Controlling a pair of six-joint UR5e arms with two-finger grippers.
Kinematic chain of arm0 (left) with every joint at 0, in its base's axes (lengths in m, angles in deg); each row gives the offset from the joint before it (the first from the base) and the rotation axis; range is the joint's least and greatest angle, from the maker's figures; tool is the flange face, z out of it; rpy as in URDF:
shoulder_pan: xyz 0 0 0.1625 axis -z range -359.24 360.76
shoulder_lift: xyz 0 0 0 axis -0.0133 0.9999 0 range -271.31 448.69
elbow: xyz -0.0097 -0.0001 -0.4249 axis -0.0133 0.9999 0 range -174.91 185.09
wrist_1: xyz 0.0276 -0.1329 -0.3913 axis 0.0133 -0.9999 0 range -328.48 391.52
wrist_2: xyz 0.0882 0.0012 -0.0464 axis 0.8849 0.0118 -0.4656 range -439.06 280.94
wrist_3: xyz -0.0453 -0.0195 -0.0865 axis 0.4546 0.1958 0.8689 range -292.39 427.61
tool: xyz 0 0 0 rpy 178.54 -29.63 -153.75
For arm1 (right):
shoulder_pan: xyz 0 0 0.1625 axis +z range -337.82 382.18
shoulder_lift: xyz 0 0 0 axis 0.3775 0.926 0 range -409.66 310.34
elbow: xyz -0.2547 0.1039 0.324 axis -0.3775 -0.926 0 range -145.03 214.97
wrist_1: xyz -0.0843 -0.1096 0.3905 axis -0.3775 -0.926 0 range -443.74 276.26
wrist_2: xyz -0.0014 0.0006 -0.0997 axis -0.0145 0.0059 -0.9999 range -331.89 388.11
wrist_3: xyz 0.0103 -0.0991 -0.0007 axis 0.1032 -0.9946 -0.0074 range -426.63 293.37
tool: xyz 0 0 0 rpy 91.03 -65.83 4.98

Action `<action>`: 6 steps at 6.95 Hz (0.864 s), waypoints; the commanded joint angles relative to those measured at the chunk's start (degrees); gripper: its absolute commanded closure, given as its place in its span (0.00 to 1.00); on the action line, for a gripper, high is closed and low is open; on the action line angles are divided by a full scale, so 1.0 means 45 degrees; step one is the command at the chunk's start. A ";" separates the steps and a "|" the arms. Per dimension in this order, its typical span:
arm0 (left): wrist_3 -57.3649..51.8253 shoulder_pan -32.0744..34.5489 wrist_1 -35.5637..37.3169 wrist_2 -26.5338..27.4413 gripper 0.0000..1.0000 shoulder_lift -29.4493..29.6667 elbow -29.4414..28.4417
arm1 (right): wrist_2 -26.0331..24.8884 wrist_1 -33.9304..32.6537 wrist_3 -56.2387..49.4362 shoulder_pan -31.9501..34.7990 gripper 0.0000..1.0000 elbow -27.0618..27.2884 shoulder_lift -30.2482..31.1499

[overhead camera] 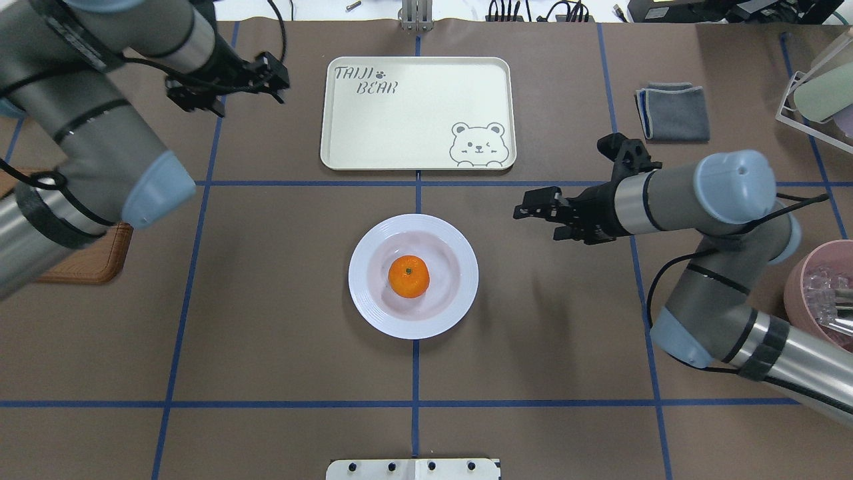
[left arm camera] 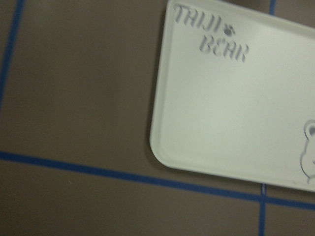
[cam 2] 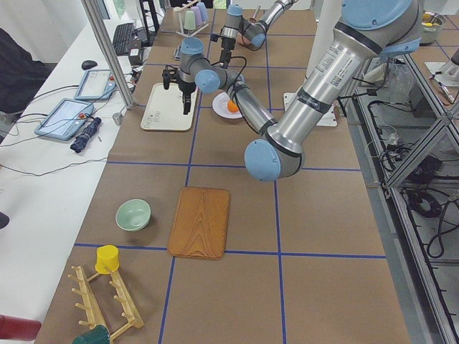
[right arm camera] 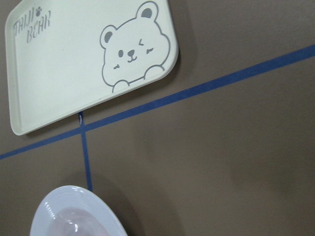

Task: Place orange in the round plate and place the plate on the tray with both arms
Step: 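Move the right gripper to the plate rim nearest it and grip the rim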

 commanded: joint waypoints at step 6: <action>-0.3961 0.1918 0.0056 -0.0128 0.01 -0.0919 0.0068 | -0.2864 0.4877 0.2269 -0.2084 0.00 -0.2655 -0.0869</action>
